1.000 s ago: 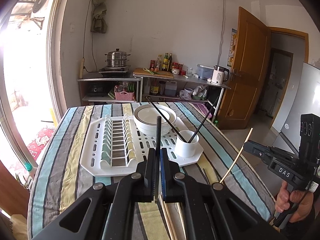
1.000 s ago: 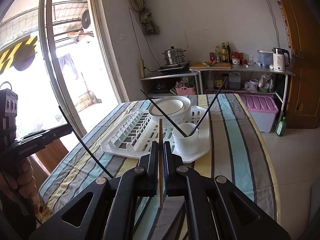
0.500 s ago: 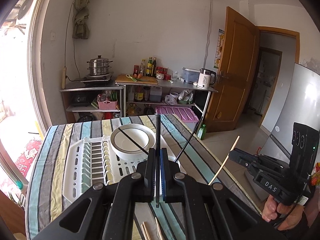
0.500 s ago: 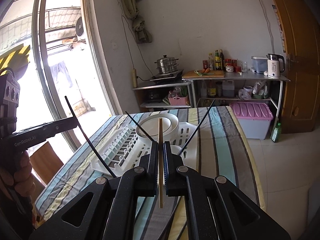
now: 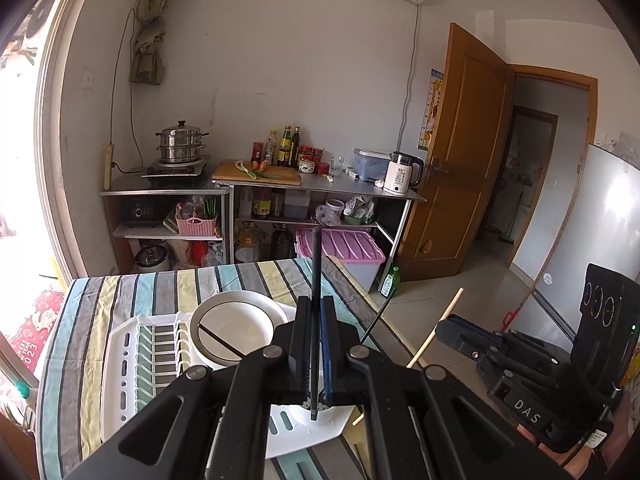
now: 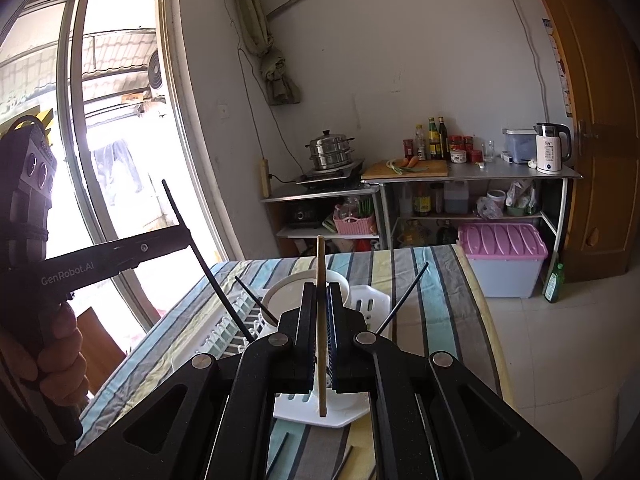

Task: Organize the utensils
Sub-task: 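Lift both chopsticks upright and carry them over the white cup, then drop the wooden chopstick into the cup with the right tool while the left tool drops the black one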

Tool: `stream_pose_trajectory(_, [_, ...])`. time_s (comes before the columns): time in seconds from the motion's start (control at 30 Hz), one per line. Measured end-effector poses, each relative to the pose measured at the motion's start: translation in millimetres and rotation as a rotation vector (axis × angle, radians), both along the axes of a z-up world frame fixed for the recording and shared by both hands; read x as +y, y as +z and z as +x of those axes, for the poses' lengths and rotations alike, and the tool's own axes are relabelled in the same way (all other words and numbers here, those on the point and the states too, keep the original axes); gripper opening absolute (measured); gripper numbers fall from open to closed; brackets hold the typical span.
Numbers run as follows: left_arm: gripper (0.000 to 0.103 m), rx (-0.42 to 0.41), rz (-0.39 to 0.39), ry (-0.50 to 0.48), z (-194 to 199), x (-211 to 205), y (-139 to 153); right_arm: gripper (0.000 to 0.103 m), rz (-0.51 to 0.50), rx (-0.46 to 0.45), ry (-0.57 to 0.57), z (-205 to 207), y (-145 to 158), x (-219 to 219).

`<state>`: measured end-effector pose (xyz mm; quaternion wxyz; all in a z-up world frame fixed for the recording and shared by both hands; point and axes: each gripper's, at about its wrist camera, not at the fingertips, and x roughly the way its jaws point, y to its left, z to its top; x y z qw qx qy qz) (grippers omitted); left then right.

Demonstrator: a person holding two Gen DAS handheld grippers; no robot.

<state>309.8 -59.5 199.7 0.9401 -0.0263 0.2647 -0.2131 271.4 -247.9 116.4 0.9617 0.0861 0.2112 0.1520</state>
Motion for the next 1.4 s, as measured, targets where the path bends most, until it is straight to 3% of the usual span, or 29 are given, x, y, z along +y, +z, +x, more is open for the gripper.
stream_pose_trajectory(0.37, [0.004, 0.047, -0.011, -0.010, 43.6, -7.2, -27.1, 0.004, 0.014, 0.002, -0.011, 34.7, -1.1, 0.0])
stream_pose_trajectory(0.63, [0.004, 0.083, -0.017, -0.014, 61.0, -7.4, -52.0, 0.004, 0.009, 0.053, -0.017, 56.9, -26.7, 2.3])
stream_pose_trajectory(1.03, [0.004, 0.121, -0.008, 0.018, 72.2, 4.4, -85.7, 0.005, 0.005, 0.146, -0.031, 77.9, -64.4, -5.8])
stream_pose_trajectory(1.4, [0.005, 0.141, 0.027, 0.078, 74.5, 19.7, -97.5, 0.005, -0.009, 0.170, -0.051, 81.9, -72.4, -10.5])
